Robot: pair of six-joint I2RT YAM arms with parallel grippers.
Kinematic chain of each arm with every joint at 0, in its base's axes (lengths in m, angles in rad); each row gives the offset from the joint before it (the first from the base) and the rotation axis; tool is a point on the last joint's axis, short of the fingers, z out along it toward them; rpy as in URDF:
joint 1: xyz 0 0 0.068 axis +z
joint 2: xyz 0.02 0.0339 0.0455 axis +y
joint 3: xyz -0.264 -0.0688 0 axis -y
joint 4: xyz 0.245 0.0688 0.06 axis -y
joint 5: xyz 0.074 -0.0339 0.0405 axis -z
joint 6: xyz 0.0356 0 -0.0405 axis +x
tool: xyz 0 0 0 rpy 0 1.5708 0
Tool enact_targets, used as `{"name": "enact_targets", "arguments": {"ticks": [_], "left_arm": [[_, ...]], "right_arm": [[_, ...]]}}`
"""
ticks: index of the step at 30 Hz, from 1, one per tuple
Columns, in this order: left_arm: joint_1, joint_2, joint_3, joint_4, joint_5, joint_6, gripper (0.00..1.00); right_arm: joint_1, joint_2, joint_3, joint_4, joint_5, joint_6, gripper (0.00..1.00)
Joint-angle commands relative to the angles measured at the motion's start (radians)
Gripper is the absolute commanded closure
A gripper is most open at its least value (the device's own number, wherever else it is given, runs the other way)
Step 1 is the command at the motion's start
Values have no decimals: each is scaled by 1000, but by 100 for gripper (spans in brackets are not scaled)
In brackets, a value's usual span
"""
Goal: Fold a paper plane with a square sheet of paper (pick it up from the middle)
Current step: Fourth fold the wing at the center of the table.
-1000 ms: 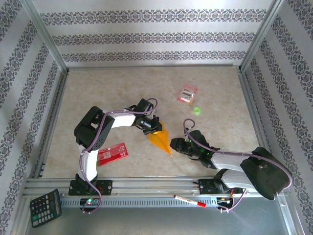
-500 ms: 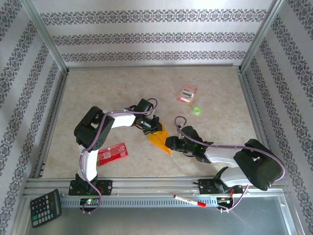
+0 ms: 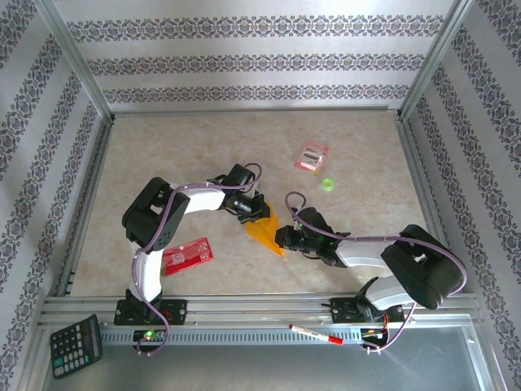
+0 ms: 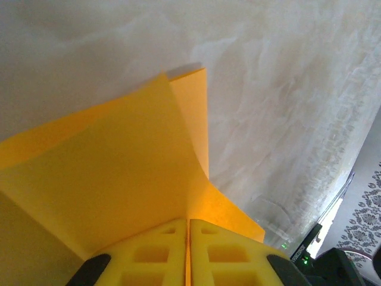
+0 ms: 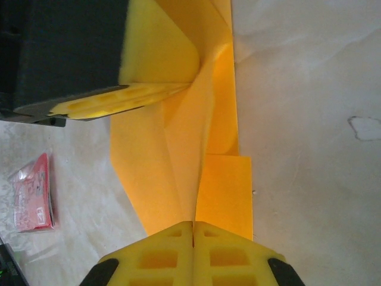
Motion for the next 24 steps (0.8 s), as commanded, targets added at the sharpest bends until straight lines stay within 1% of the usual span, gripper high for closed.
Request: {"name": "enact_targets", "arguments": {"ticks": [1,7,13,20,24], "left_arm": [[13,-56,-11,-6,21,-2,88],[13,-96,-26,11,35,-23,84],[9,-130,-74,69,58,-58,84],[8,-89,-57,97,70,-63,83],[15,-67,-48,104,44,-73,85]], "right_arm": [[18,6,-7,20,26,7,100],[25,4,-8,24,40,18,100],[25,9,-8,24,44,23,100],[25,24,-8,27,49,28,100],[26,27,-8,28,49,32,100]]}}
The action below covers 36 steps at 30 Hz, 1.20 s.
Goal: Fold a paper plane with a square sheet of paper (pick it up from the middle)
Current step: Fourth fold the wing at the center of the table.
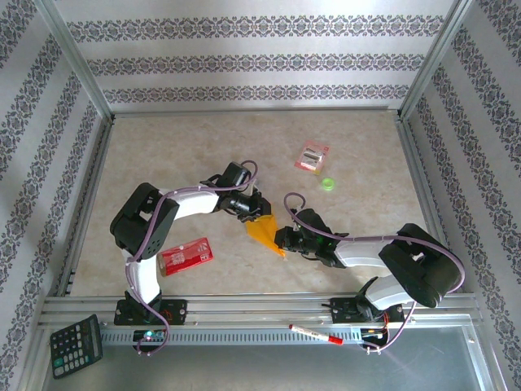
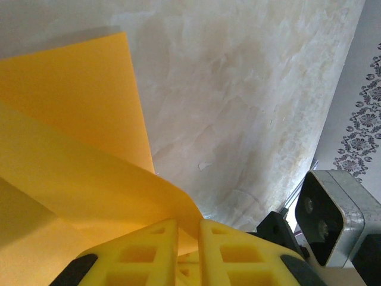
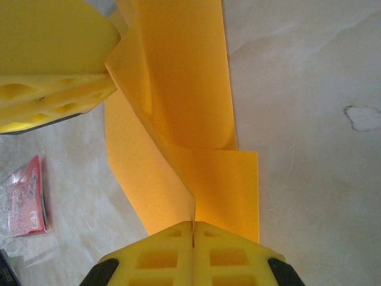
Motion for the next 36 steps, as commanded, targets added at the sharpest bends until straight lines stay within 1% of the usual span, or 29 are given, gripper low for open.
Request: {"name": "enact_targets", "arguments": {"ticks": [1,6,10,12,26,32,36], "left_arm": [[17,33,16,24,-13,-12,85],[34,55,4,10,-36,8,89],[48,59,-8,-7,-53,30,92],[54,65,-16,-14,-57,41,94],[73,98,-38,-26,-73,80,98],[71,104,-36,-34,-74,90,100],[73,108,-36,-39,-79,96,100]], "right_arm": [[7,11,-8,25,23,9,100],[7,15,-8,25,28,14,100],[6,8,-8,25,37,23,96],[3,-1,-35,20,38,23,94],[-3,-40,-42,10,28,22,87],[-23,-111,-49,-39,16,4,82],[-32,-188,-44,-129,26,-34,80]]}}
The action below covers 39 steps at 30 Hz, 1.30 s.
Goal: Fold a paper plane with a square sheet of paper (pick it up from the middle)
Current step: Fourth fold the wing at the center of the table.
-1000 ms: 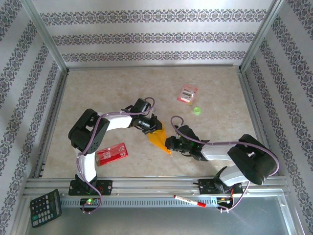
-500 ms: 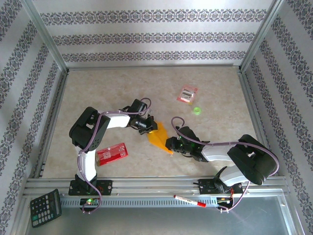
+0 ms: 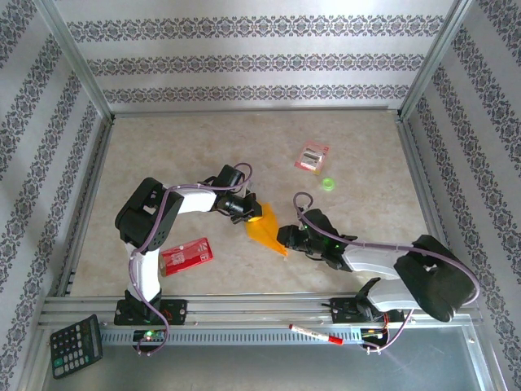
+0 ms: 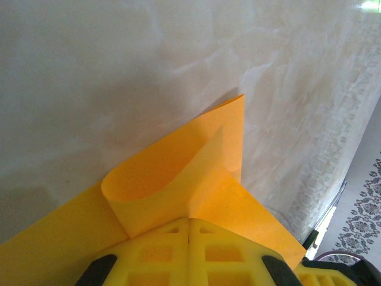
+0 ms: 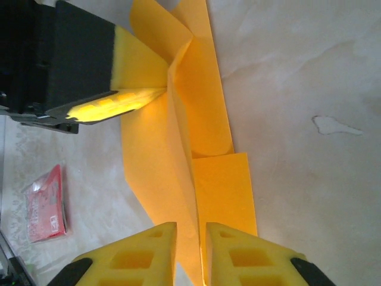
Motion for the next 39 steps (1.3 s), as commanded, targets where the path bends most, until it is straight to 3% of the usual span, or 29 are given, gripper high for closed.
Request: {"name": "enact_targets", "arguments": {"ticks": [1,7,15,39], "left_arm": [[13,40,-15,-46,-42,33,100],[13,37,-13,-50,-42,34,100],[13,39,-11,-62,-45,41,100],[13,39,2,-83,-53,58,100]], "right_arm": [[-7,-67,-2,-104,15,-56,80],[50,-129,57,-197,27,-137,81],[129,-4,131,-241,-13,-195,86],[2,64,92,-223,-83,-195,91]]}}
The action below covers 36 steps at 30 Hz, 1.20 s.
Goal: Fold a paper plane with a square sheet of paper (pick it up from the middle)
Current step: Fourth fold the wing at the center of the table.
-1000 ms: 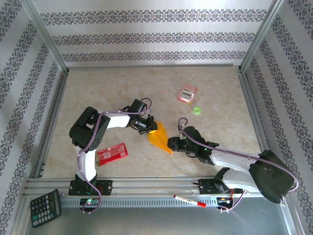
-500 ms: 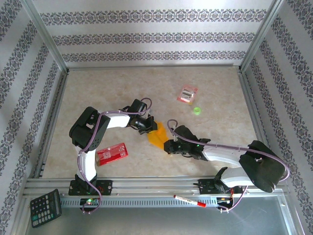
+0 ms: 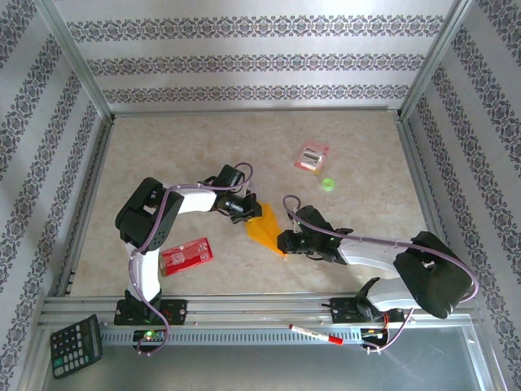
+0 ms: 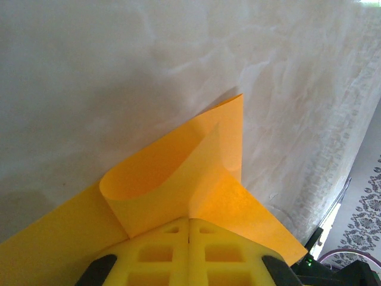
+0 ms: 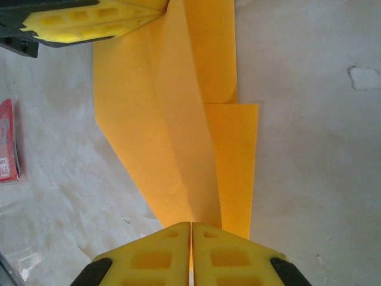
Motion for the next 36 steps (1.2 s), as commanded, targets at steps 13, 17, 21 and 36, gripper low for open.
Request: {"name": "enact_targets", "arguments": {"ticks": [13,17,21,36], "left_arm": [[13,30,0,-85,-61,38,100],[13,31,1,-86,-61,39,100],[13,31,1,-87,-61,39,100],[14,29,-1,-93,-67,42,100]], "right_arm": [[-28,31,-20,14,-10,-25,92],[-34,44,-19,14,-13,-32,92],[-34,54,-23,16,-12,-33,92],[-32,-13,-58,-13,-26,-18,93]]}}
